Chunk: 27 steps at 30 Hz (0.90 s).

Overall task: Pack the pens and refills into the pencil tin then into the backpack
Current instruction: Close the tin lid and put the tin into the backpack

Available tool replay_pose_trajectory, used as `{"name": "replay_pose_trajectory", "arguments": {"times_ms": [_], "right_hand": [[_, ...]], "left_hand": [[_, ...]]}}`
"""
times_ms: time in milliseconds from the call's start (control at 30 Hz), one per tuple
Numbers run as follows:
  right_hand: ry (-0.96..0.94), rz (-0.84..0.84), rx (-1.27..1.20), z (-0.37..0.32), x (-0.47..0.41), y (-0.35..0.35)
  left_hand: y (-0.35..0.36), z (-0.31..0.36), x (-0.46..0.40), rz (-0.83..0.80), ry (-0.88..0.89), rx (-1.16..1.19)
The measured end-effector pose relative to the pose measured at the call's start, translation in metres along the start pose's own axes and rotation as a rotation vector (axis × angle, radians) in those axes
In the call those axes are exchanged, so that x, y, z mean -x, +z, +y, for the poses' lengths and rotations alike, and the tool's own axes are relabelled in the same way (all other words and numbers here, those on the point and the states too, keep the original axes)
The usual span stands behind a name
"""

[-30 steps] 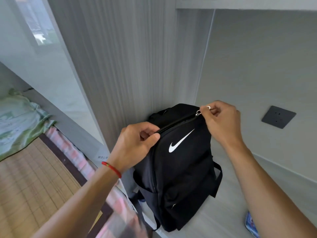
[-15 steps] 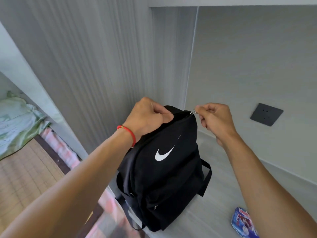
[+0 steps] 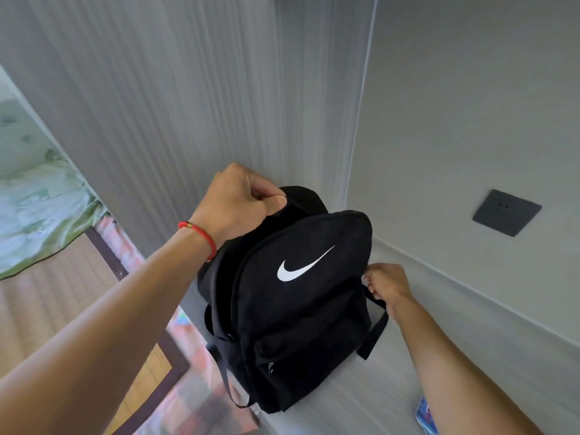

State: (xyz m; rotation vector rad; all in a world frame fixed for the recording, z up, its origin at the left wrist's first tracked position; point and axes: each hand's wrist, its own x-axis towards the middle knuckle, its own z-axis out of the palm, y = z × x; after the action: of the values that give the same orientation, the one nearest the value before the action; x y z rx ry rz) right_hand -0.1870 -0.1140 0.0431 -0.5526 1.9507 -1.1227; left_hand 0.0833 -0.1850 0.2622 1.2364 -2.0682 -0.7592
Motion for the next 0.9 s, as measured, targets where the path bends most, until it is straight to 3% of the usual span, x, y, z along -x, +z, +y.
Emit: {"name": "replay_pose_trajectory", "arguments": {"times_ms": [100, 167, 267, 367, 533, 733, 900], "right_hand": [[-0.105, 0.006, -0.009, -0.009, 0.006, -0.004], [-0.285, 0.053, -0.082, -0.032, 0.022, -0.013], [-0.602, -0.139, -0.152, -0.073, 0.064, -0.021], [-0.717, -0.350, 0.009, -0.085, 0.104, -0.009], [-0.991, -0.122, 0.491, -0.052, 0.141, -0.013], [-1.002, 0.001, 0.770, 0.056, 0.151, -0.034], [-0.822, -0.018, 0.723, 0.115, 0.145, -0.029]], "left_hand": [[0.004, 0.000, 0.001, 0.022, 0.028, -0.002], [0.002, -0.002, -0.001, 0.027, 0.034, 0.010], [0.000, -0.005, -0.004, 0.006, 0.051, 0.017], [0.000, -0.007, -0.005, -0.023, 0.090, 0.006], [-0.003, -0.029, 0.007, 0.033, 0.271, -0.262], [-0.007, -0.053, 0.016, 0.165, 0.335, -0.205], [-0.004, -0.045, 0.006, 0.279, 0.399, -0.418]]}}
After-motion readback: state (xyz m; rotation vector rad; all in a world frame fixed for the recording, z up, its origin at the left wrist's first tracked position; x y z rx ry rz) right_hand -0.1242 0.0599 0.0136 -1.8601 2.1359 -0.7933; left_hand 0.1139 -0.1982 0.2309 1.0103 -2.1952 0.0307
